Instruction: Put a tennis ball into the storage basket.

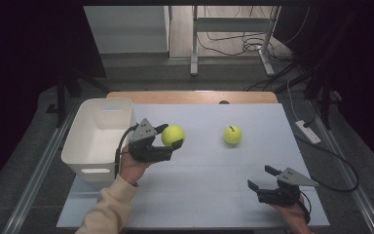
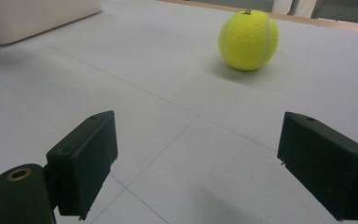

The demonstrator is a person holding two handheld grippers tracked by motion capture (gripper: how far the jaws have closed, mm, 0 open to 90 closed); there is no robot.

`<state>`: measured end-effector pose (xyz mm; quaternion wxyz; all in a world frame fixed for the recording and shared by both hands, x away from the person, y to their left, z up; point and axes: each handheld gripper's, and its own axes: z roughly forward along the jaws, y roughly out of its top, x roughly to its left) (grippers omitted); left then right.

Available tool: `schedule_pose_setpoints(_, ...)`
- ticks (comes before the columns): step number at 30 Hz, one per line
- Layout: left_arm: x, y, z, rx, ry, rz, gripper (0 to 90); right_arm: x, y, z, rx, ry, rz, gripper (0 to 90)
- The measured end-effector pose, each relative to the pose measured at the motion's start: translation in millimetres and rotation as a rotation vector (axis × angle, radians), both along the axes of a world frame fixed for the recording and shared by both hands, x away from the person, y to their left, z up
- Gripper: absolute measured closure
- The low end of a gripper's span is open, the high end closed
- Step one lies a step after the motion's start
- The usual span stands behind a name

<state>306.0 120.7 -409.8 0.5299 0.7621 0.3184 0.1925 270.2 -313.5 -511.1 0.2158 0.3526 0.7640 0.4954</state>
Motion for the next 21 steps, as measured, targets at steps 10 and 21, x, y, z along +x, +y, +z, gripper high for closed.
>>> schedule_pose_setpoints(10,0.1,6.5,5.8,-0.017,-0.009,0.011,26.8,-0.2,-0.2,0.2,-0.001,0.0,-0.001,12.0)
schedule_pose_setpoints(21,0.0,15.6,12.9,-0.03,-0.02,0.03,26.8,0.0,-0.1,0.2,-0.002,-0.001,0.0,12.1)
